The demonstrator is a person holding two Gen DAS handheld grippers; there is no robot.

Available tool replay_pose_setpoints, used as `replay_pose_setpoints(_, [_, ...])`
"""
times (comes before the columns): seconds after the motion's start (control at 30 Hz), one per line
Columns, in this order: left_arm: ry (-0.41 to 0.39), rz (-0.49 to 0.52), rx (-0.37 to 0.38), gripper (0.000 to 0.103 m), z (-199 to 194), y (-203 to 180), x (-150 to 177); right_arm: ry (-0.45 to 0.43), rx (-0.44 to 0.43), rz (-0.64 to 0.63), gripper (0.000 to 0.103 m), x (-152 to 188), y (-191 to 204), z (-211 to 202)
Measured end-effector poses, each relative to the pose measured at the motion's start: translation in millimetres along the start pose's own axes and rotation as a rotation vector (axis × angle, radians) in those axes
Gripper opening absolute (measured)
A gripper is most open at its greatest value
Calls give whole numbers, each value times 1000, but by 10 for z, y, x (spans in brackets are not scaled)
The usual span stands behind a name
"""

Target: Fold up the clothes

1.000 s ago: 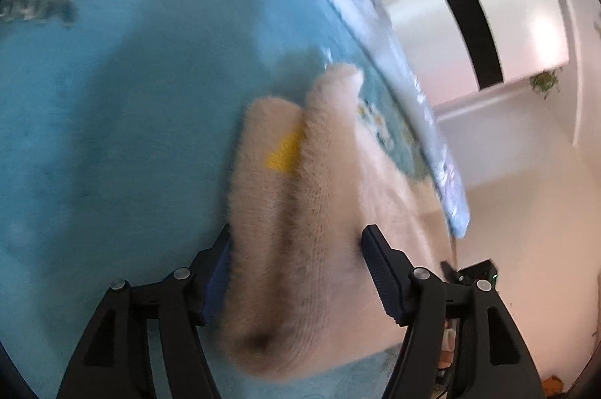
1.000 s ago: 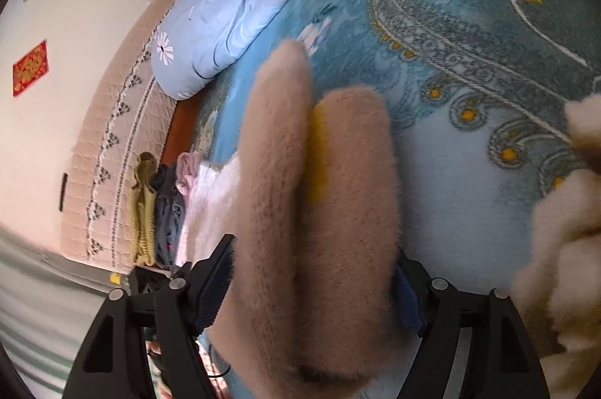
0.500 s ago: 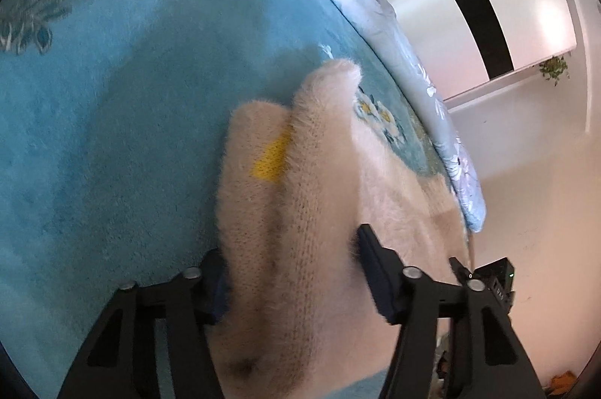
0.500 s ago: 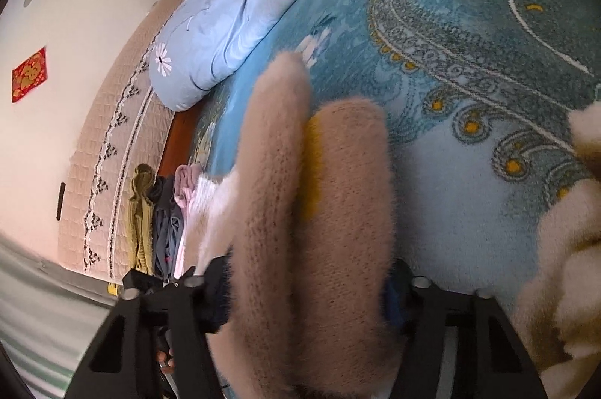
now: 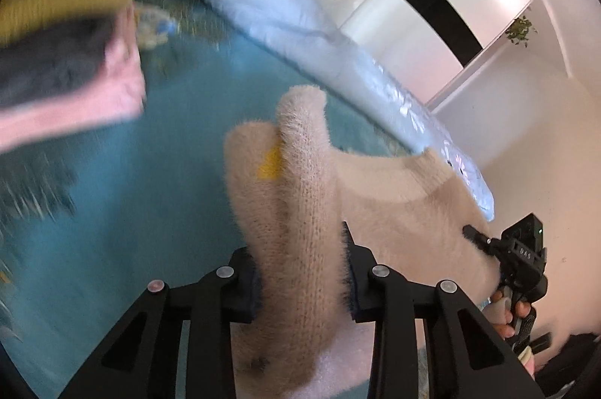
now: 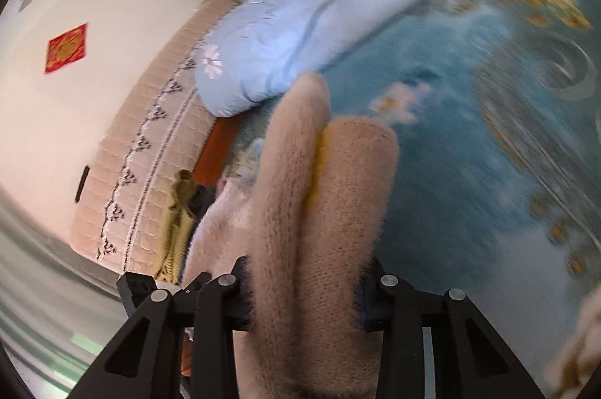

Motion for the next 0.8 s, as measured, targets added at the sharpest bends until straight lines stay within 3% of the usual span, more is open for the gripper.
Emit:
replay_pose_setpoints(0.17, [-80, 15, -48, 35, -157, 232, -376, -14, -57, -77, 39, -223, 338, 410])
replay_pose_setpoints(0.3, [-56, -28, -82, 35, -18, 599, -429, 16, -26, -77, 38, -218, 262, 809])
replay_pose_setpoints(0.5, [45, -112, -93, 36, 304, 1039, -171, 112, 83, -14, 38, 3, -179, 1192])
replay_pose_setpoints(0.63, [61, -151, -69, 39, 304, 1132, -154, 131, 52, 29, 40, 6, -276, 1213])
replay_pose_setpoints(0.8, [83, -216, -102, 48, 269, 1147, -132, 140, 15, 105, 46, -40, -397, 1153])
Point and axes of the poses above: each gripper's, at about its wrist camera, not at the fingertips, and z roughly the way its jaws point, y to its left, x to its underside, the point moved 3 cm from there along z, roughly the way its jaws point, and after that the axes turned 1 degree about -z, right-handed, at the moved point
